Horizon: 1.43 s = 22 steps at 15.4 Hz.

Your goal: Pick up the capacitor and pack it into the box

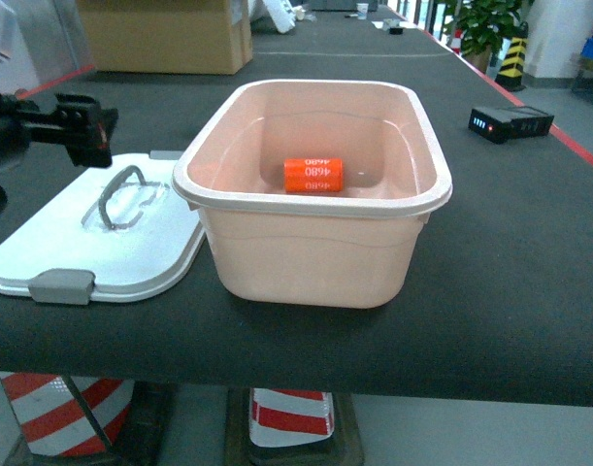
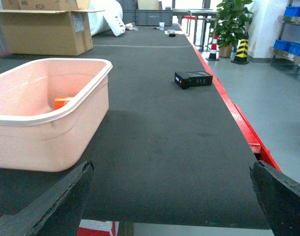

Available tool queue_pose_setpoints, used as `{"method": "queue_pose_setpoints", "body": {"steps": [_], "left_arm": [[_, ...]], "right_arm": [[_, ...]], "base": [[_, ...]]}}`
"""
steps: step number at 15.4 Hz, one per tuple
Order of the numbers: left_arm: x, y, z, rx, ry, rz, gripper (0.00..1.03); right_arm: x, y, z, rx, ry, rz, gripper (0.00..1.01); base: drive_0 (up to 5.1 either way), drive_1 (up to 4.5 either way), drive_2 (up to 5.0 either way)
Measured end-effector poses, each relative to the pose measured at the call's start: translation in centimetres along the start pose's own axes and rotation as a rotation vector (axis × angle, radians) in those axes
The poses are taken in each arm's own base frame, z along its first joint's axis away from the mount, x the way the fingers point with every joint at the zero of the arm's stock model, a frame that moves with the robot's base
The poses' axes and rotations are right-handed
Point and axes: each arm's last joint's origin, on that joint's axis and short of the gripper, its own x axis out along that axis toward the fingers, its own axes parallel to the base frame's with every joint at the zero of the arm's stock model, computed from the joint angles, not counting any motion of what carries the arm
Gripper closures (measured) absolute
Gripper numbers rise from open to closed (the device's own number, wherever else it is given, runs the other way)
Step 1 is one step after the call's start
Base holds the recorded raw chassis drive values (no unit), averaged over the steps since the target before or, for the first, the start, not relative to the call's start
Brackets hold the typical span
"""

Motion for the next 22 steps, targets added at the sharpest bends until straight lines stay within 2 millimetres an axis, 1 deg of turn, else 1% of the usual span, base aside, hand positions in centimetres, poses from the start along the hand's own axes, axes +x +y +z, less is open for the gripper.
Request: {"method": "queue_pose_setpoints", "body": {"steps": [4,5,6,7,8,10,13,14,17,19,22], "left_arm": [[4.2,0.7,-4.0,-0.004,0.076,0.035,0.05],[5.5,0.8,-5.5,-0.005,0.114,0.020,0.05],[6.5,0.5,-6.6,-0.004,0.148,0.009,0.05],[7.1,0.5,-7.3,-0.006,0.169,0.005,0.05],[7.3,0.4,-7.6,-0.011,0.187,0.002,0.05],[7.4,0.4,-7.7,-0.018,0.206,0.002,0.05],[7.3,0.3,-8.8,-0.025,0.237,0.000,0.05],[7.3,0.3,-9.0,-0.027,0.241,0.001,0.14],[7.3,0.3,-8.9,-0.030,0.233,0.002,0.46],[7.3,0.3,-8.9,-0.031,0.227,0.007,0.70],[7.3,0.4,-8.9,-0.033,0.228,0.018,1.01]], "right_arm": [[0.0,0.0,0.0,0.000,0.000,0.000,0.03],[0.0,0.0,0.0,0.000,0.000,0.000,0.03],[0.0,0.0,0.0,0.000,0.000,0.000,0.03],[0.0,0.0,0.0,0.000,0.000,0.000,0.03],[0.0,0.0,0.0,0.000,0.000,0.000,0.03],[0.0,0.0,0.0,0.000,0.000,0.000,0.03],[0.0,0.0,0.0,0.000,0.000,0.000,0.03],[0.0,0.0,0.0,0.000,0.000,0.000,0.03],[0.0,0.0,0.0,0.000,0.000,0.000,0.03],[0.0,0.0,0.0,0.000,0.000,0.000,0.03],[0.0,0.0,0.0,0.000,0.000,0.000,0.03]], "base": [[0.0,0.00,0.0],[0.0,0.00,0.0],[0.0,0.00,0.0],[0.0,0.00,0.0],[0.0,0.00,0.0],[0.0,0.00,0.0],[0.0,0.00,0.0],[0.0,0.00,0.0],[0.0,0.00,0.0],[0.0,0.00,0.0],[0.0,0.00,0.0]]}}
